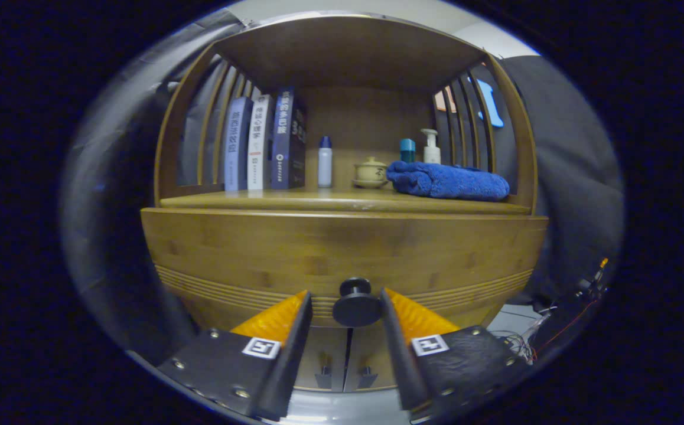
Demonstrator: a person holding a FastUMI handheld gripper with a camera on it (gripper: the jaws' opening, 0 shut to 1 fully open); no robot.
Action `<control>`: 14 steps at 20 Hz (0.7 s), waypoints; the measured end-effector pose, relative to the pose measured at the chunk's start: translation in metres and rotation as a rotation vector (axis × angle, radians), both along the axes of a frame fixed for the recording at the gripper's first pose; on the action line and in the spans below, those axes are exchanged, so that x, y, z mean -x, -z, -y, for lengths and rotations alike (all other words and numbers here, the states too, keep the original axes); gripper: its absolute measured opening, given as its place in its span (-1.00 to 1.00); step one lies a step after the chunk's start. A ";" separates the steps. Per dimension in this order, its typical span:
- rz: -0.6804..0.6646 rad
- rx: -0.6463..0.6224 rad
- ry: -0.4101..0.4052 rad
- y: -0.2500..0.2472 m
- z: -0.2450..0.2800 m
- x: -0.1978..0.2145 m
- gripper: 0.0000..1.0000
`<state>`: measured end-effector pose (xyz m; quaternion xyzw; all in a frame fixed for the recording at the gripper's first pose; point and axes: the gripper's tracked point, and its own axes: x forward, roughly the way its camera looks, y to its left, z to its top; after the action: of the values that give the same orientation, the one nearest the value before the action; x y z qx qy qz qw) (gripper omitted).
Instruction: Pull open the drawer, take out the items inside it, and place them on the countertop above the cabinet.
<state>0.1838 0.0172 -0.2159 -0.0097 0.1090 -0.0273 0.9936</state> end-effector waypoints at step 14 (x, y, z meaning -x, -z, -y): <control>-0.064 0.016 -0.061 -0.010 0.000 0.138 -0.46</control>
<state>0.0455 0.0176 -0.2060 -0.0216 0.1401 0.0025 0.9899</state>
